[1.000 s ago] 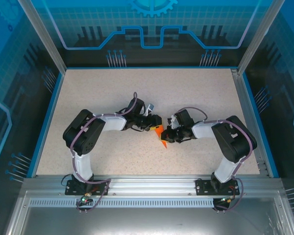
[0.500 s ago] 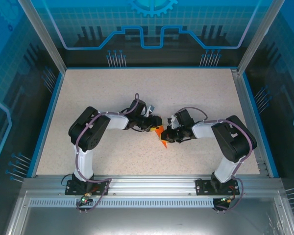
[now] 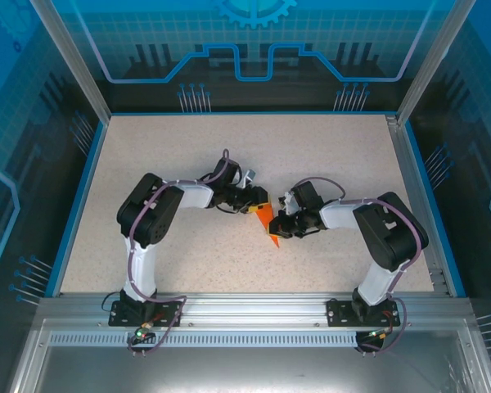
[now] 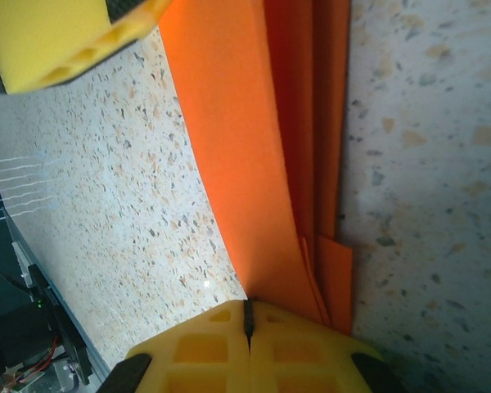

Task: Fold a paper plane with a square sheet of paper (pick it up from the middle)
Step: Fold the wing for the fifth time at the center of the table.

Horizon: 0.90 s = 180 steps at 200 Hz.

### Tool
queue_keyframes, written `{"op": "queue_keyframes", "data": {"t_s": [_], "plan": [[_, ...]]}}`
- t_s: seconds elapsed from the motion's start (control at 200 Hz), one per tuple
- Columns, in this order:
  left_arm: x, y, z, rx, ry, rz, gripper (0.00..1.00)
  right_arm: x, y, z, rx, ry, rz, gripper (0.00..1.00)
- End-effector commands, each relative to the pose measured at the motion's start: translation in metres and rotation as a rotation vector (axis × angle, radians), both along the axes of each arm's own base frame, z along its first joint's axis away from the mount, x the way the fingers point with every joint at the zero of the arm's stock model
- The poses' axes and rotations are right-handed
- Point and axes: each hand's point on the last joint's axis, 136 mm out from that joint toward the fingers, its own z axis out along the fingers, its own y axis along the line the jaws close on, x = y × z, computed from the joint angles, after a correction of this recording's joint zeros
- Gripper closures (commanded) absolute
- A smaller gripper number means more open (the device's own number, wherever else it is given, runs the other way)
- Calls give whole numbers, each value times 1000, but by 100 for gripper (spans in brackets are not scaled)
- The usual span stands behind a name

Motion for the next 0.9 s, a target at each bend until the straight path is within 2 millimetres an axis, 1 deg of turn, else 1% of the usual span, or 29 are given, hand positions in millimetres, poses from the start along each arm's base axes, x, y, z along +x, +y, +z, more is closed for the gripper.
{"op": "queue_keyframes", "data": {"t_s": [0.0, 0.32, 0.435, 0.575, 0.73, 0.82, 0.895], "plan": [[22, 26, -23, 79, -27, 49, 52, -44, -37, -47, -188, 199, -9, 100], [38, 50, -27, 101, -19, 88, 52, -43, -35, -45, -176, 201, -9, 100], [44, 54, -21, 101, -25, 91, 52, -41, -34, -44, -166, 201, -15, 100], [53, 59, 1, 91, -53, 109, 51, -39, -32, -44, -158, 206, -16, 100], [58, 60, 40, 69, -113, 118, 51, -36, -30, -42, -157, 197, -21, 100], [52, 57, 61, 40, -140, 128, 51, -35, -30, -42, -160, 198, -24, 100], [39, 50, 73, 23, -153, 128, 51, -35, -30, -42, -161, 201, -26, 100]]}}
